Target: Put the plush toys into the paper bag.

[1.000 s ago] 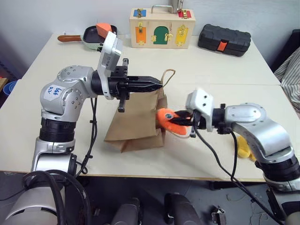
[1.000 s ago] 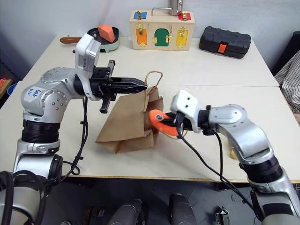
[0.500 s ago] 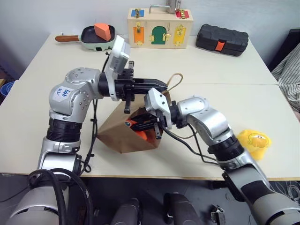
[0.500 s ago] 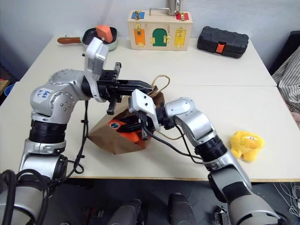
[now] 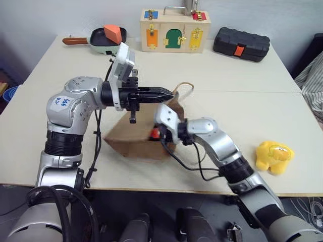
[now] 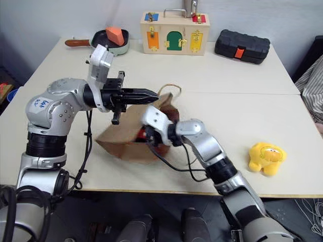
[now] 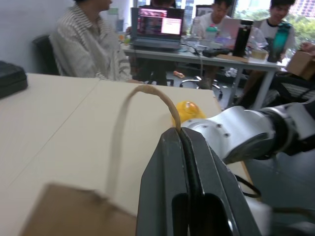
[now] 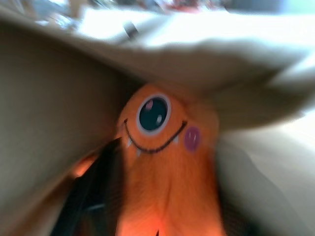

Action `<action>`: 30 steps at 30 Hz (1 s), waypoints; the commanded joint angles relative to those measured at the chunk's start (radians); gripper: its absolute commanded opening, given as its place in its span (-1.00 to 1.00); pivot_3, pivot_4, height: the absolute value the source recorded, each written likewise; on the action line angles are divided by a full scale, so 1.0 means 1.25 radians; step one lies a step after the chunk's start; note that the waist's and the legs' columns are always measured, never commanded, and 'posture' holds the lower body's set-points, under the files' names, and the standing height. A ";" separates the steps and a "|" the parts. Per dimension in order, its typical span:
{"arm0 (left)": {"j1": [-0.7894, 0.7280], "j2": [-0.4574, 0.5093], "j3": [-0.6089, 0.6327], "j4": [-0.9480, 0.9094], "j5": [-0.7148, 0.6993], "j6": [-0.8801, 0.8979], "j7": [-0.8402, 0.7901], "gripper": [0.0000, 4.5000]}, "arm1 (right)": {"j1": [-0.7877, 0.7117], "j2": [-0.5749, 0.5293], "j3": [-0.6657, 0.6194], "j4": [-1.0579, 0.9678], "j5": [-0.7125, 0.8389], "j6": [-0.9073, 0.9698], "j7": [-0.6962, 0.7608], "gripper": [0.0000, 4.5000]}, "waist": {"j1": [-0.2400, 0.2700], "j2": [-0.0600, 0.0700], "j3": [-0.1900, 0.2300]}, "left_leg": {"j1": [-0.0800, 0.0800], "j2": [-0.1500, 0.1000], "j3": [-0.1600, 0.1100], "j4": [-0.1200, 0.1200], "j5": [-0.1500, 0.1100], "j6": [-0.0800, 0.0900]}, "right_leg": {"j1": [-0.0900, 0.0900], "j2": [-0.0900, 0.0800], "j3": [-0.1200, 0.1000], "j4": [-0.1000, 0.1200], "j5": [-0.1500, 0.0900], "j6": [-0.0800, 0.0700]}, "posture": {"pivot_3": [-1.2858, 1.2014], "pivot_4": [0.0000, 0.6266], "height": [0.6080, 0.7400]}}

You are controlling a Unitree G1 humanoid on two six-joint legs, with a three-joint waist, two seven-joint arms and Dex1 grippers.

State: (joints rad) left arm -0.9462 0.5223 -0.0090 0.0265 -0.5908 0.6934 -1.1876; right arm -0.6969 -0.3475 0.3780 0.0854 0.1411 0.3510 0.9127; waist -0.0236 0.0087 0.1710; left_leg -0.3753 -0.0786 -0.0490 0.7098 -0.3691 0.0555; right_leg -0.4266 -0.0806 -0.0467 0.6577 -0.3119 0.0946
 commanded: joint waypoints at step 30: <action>0.057 -0.007 0.009 -0.094 -0.056 -0.013 0.023 -1.00 | 0.586 -0.228 -0.851 -0.424 0.257 0.671 -0.423 0.99 | 0.037 0.000 0.000 | 0.003 0.000 0.010 -0.009 0.005 -0.001 | 0.002 0.003 0.018 -0.011 0.000 0.000 | 0.03 -0.52 1.00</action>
State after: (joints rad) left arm -0.8521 0.5092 -0.0090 -0.0685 -0.6475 0.6950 -1.1542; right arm 0.0155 -0.6429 -0.7022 -0.4570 0.4911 1.2312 0.4070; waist 0.0222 0.0089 0.1708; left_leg -0.3715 -0.0785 -0.0371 0.6985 -0.3623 0.0539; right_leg -0.4248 -0.0763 -0.0234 0.6439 -0.3120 0.0947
